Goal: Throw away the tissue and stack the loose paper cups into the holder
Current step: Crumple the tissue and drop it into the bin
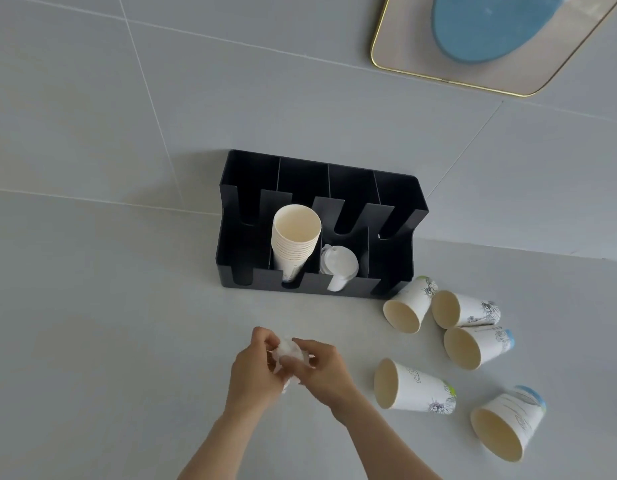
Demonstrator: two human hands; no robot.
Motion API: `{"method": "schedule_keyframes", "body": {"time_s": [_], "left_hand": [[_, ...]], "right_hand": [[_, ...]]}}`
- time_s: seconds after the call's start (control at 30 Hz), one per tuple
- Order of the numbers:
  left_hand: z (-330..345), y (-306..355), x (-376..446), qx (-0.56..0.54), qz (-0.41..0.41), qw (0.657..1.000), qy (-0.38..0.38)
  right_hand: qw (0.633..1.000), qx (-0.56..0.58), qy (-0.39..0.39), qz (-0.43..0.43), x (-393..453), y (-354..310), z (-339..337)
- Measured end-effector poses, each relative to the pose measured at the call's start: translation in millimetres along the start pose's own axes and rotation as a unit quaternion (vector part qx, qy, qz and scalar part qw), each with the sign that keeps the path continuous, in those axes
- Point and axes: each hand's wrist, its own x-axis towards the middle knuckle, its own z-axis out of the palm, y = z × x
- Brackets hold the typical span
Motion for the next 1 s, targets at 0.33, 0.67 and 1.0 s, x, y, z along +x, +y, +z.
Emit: {"method": "schedule_keyframes", "body": {"time_s": [0.33,0.67,1.0], "left_hand": [[10.5,20.3,-1.7,0.043,0.111,0.991,-0.054],[35.6,55.6,-24.5,0.019,0.010,0.997,0.080],[63.0,69.3,-81.3,-0.132,-0.123,0.973,0.144]], "right_hand": [[0.999,0.015,0.038,-0.004,-0.3,-4.2,-34.6],[0.986,0.122,-0.114,-0.006,-8.5,3.8,-85.1],[0.988,0.043,-0.129,-0.079,-5.3,28.2,-98.4]]}}
